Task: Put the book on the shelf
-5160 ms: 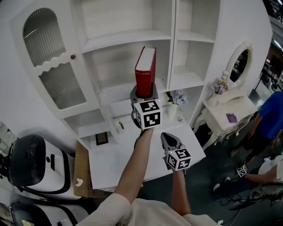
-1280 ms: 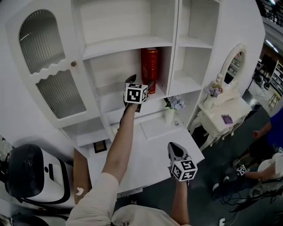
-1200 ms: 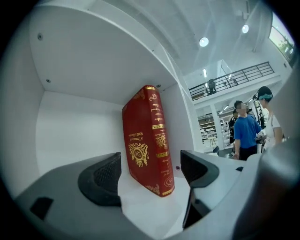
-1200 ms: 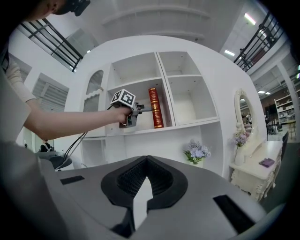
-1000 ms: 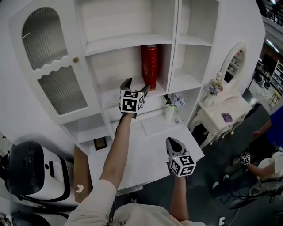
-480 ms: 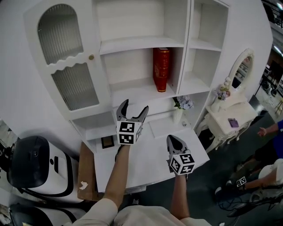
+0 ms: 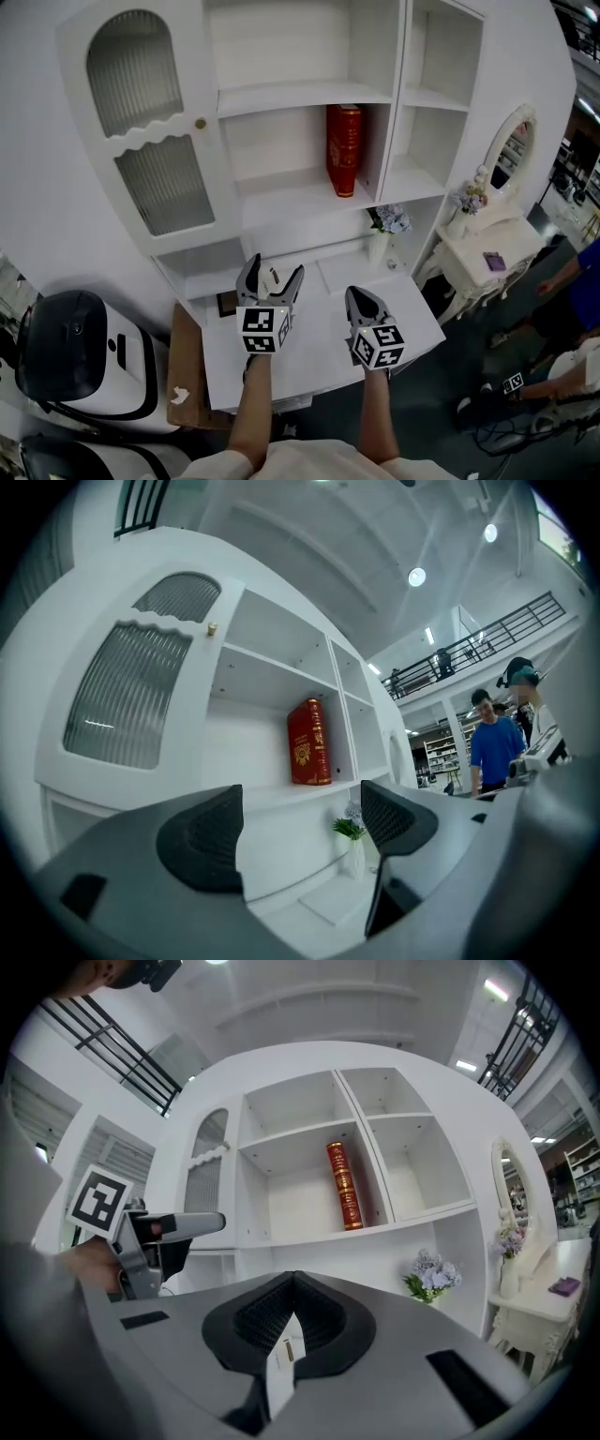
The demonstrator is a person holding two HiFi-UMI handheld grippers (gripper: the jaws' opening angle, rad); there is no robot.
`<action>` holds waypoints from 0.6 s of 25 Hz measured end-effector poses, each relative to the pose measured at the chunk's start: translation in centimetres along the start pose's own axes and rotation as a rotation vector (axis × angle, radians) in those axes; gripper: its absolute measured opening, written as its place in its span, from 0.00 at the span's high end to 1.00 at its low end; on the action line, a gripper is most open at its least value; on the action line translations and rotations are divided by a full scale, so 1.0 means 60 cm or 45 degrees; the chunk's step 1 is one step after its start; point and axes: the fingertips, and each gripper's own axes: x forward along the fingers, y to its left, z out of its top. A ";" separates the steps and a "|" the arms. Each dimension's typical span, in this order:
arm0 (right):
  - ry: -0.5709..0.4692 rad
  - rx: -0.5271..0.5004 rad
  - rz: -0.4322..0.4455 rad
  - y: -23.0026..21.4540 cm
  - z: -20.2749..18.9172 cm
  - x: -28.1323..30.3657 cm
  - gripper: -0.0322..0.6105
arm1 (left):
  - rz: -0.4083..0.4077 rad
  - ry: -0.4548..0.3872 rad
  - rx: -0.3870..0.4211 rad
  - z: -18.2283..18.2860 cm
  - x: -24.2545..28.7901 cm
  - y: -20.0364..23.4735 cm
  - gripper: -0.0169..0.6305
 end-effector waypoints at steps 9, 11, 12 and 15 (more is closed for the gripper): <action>-0.036 -0.024 -0.002 0.024 0.016 -0.001 0.91 | -0.056 0.033 -0.029 -0.033 -0.071 -0.030 0.37; -0.040 -0.031 -0.001 0.027 0.020 -0.002 0.91 | -0.057 0.039 -0.030 -0.038 -0.074 -0.030 0.37; -0.042 -0.032 0.000 0.027 0.021 -0.002 0.91 | -0.057 0.040 -0.029 -0.039 -0.075 -0.029 0.37; -0.044 -0.030 -0.003 0.029 0.019 -0.005 0.91 | -0.050 0.031 -0.035 -0.039 -0.078 -0.027 0.37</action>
